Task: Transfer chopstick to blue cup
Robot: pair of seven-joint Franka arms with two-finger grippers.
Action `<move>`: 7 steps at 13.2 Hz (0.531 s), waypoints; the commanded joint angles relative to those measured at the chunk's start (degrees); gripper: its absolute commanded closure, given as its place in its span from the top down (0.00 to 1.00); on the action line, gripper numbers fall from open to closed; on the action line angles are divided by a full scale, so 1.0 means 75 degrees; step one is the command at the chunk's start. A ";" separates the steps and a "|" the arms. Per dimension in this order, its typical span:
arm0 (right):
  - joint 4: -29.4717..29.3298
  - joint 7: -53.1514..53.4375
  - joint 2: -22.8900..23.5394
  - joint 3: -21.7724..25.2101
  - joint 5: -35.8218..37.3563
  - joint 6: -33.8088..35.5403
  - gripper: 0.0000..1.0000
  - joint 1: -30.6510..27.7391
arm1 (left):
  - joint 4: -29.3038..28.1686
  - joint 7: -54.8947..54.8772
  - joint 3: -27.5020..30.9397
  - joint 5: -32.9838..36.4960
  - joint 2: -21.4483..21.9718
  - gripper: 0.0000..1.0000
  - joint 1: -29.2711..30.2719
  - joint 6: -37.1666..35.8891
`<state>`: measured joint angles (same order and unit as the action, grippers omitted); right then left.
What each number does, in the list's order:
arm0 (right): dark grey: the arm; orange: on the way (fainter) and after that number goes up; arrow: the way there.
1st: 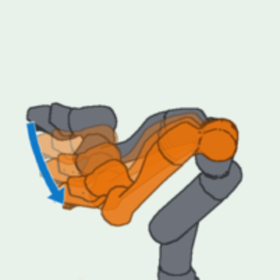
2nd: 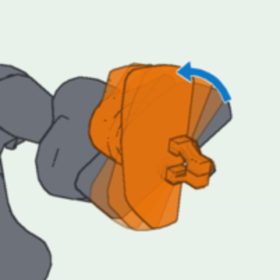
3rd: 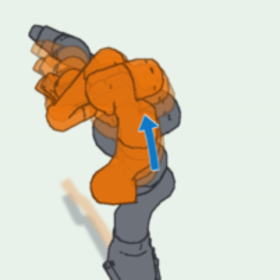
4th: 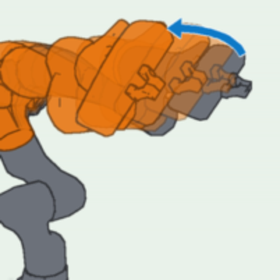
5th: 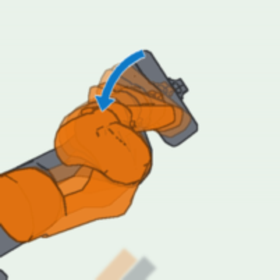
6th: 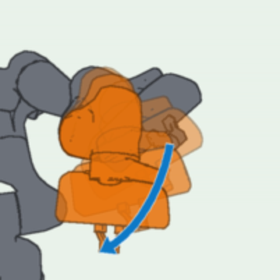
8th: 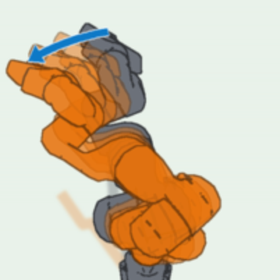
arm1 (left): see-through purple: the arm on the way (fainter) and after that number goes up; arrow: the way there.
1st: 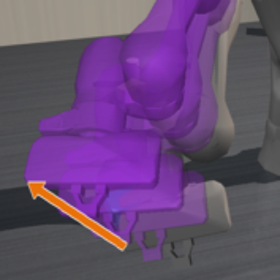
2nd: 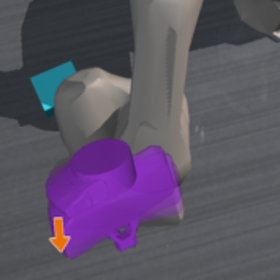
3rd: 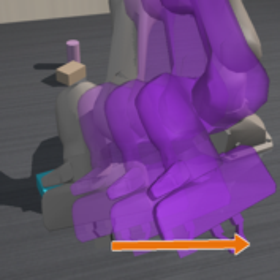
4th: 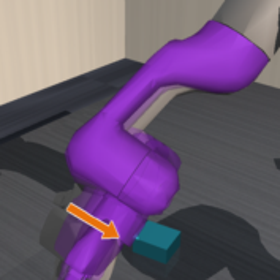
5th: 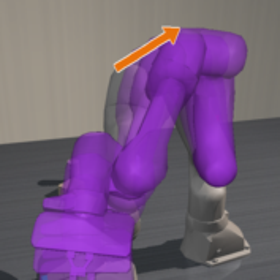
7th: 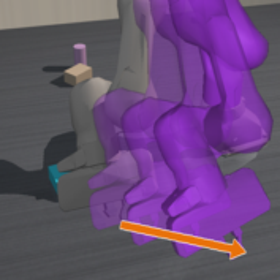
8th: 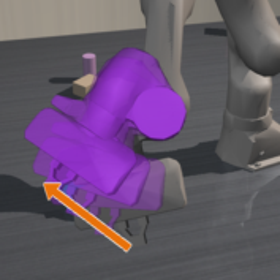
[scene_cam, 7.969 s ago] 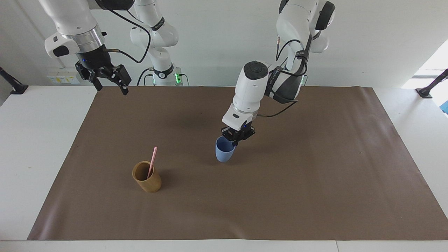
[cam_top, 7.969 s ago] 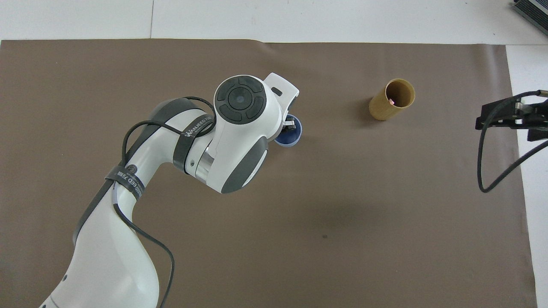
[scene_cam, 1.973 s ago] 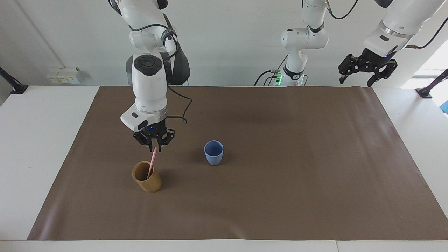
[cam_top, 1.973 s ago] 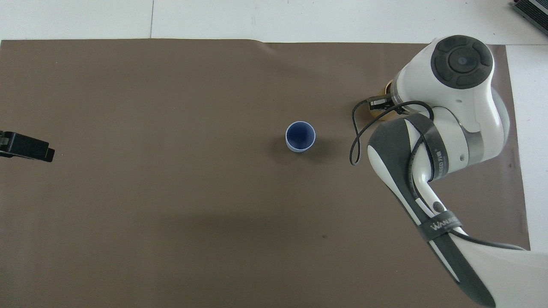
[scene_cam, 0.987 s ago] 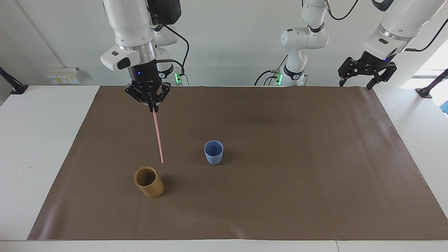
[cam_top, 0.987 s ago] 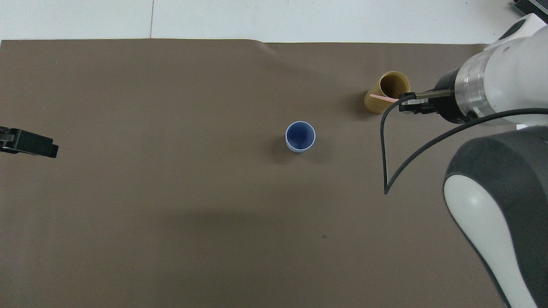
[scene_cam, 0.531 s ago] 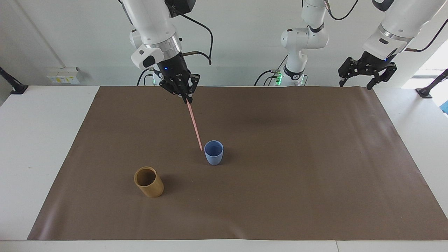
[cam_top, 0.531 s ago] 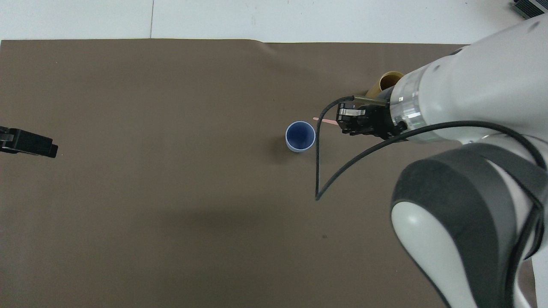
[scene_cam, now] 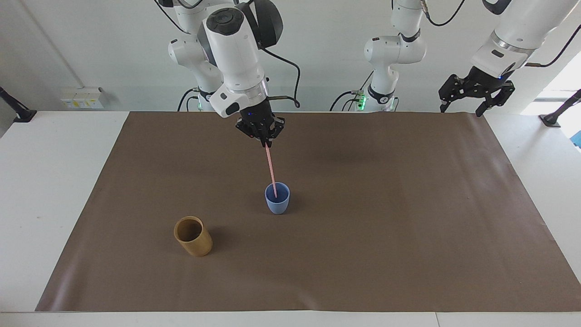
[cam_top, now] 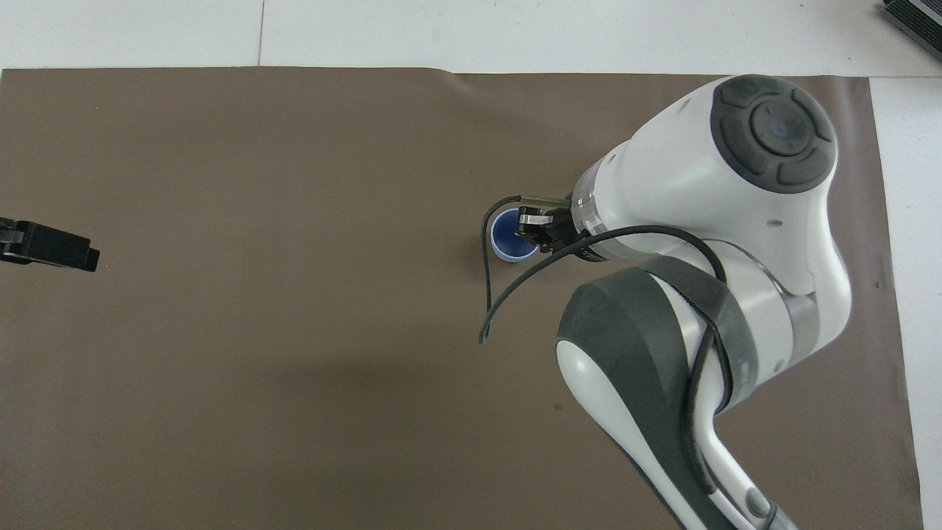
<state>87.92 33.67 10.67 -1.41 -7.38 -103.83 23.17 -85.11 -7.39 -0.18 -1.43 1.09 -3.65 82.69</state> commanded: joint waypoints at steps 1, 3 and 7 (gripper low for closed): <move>0.0254 0.0152 0.0124 -0.0011 0.0152 -0.0382 0.00 0.0051 | -0.0195 -0.0022 -0.0012 -0.0067 0.0159 1.00 0.0053 0.0120; 0.0418 0.0117 0.0183 -0.0011 0.0152 -0.0650 0.14 -0.0019 | -0.0195 -0.0022 -0.0012 -0.0067 0.0159 1.00 0.0053 0.0120; 0.0220 0.0140 0.0219 -0.0011 0.0163 -0.0664 1.00 -0.0031 | -0.0195 -0.0022 -0.0012 -0.0067 0.0159 1.00 0.0053 0.0120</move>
<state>89.92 33.67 12.73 -1.04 -7.31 -108.27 23.36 -85.11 -7.39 -0.18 -1.43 1.09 -3.65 82.69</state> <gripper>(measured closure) 0.652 0.000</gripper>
